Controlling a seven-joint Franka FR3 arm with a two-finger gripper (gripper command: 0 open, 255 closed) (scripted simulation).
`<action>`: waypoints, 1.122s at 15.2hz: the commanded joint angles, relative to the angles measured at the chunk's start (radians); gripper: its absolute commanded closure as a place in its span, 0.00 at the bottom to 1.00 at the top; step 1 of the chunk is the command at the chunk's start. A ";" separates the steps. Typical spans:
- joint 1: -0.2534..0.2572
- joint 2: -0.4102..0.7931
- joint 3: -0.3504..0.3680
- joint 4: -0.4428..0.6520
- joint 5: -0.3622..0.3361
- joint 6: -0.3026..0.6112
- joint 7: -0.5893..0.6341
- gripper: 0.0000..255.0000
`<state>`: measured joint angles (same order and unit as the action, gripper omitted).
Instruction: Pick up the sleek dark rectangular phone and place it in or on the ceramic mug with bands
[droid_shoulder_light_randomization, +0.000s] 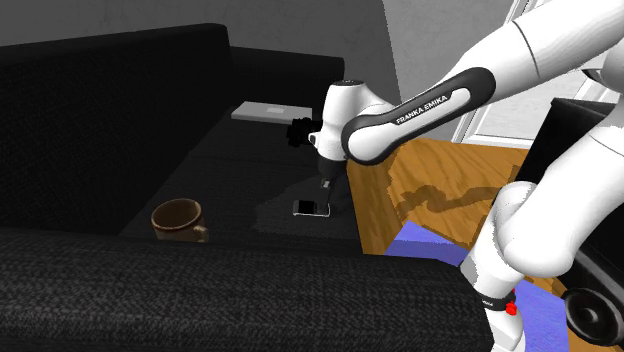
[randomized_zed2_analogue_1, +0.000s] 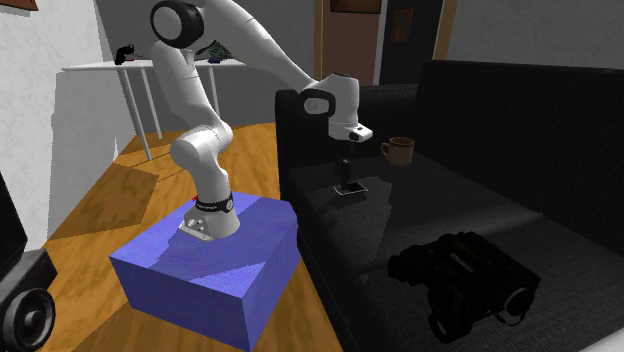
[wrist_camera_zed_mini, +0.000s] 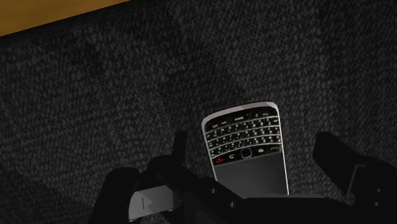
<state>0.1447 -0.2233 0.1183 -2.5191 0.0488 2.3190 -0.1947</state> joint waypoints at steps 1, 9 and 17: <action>0.000 0.023 0.001 -0.008 -0.002 0.031 0.000 0.00; -0.001 0.060 0.003 -0.025 -0.005 0.086 0.002 0.00; -0.001 0.060 0.003 -0.025 -0.005 0.085 0.002 1.00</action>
<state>0.1437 -0.1637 0.1216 -2.5445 0.0435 2.4044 -0.1923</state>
